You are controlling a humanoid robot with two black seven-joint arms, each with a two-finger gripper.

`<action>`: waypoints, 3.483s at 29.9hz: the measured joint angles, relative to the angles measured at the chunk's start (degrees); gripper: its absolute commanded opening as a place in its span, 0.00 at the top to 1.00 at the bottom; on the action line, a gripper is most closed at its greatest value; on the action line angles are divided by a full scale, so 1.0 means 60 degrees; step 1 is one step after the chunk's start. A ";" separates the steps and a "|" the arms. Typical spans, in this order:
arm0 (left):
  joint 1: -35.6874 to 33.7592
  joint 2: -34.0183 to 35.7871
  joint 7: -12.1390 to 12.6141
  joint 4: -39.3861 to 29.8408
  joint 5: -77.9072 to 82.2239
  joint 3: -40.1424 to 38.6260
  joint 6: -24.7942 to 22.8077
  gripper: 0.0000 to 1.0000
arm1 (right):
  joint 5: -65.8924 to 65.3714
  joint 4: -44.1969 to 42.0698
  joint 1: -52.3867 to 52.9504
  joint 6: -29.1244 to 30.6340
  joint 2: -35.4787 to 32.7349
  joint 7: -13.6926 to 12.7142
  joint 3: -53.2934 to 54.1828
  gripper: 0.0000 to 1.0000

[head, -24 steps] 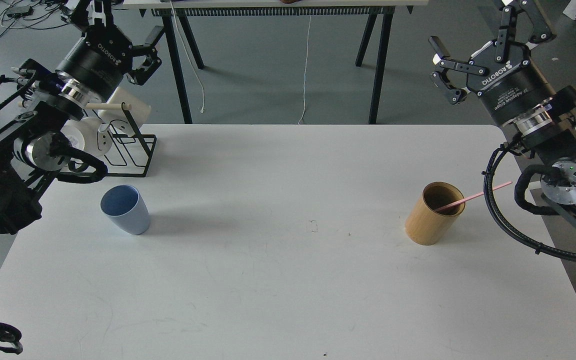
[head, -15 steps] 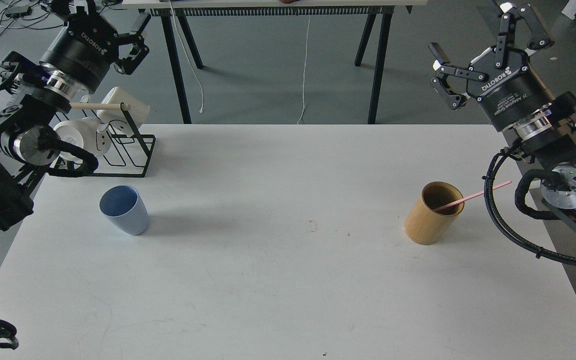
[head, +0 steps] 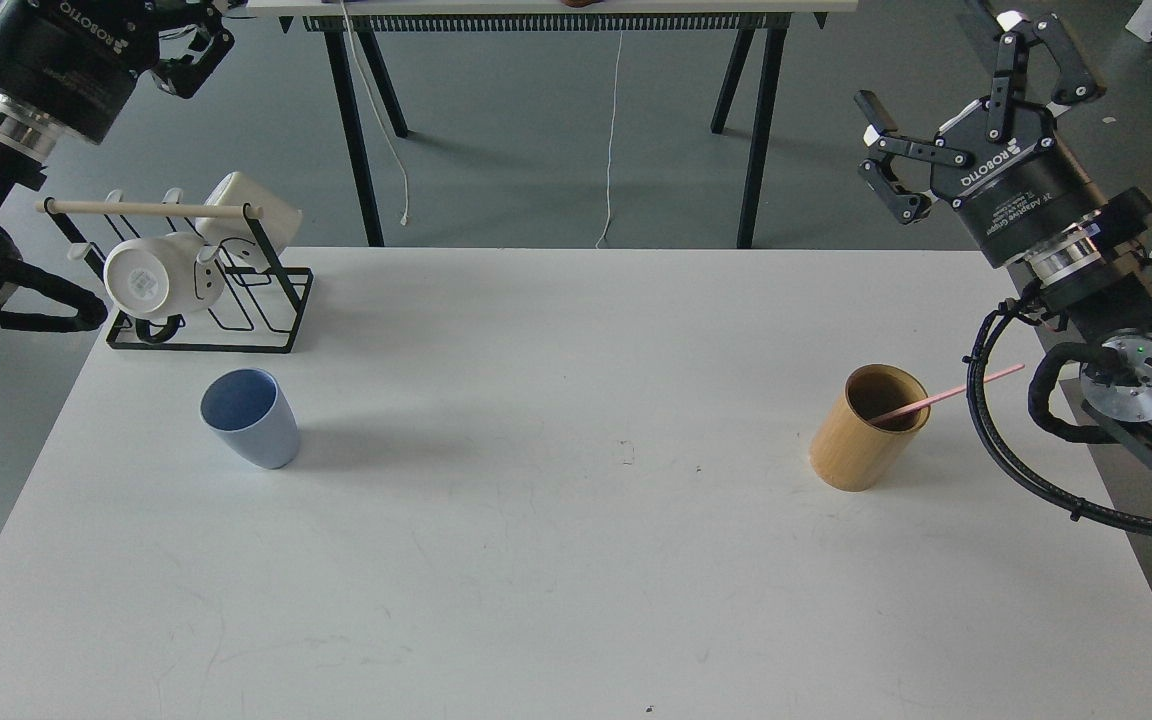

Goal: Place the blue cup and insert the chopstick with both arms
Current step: 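Lower the left gripper from the raised pose toward the blue cup, then close the left gripper around the side of the blue cup, then lift the blue cup with the left gripper and carry it toward the table center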

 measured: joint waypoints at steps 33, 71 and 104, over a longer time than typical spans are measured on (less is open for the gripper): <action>-0.0072 0.1635 -0.0001 0.0967 1.4016 0.4574 0.0900 0.01 | -0.0028 -0.0029 -0.0809 0.0030 0.0132 0.0000 0.0675 0.04; 0.0720 -0.0026 0.0001 0.2603 1.3916 0.4593 0.1827 0.79 | -0.0028 -0.0071 -0.1262 0.0026 -0.0003 0.0000 0.0991 0.04; -0.1663 -0.1607 -0.0001 0.0266 1.1980 0.4594 0.1103 1.00 | -0.0016 -0.0158 -0.1491 -0.0045 -0.0740 0.0000 0.1834 0.04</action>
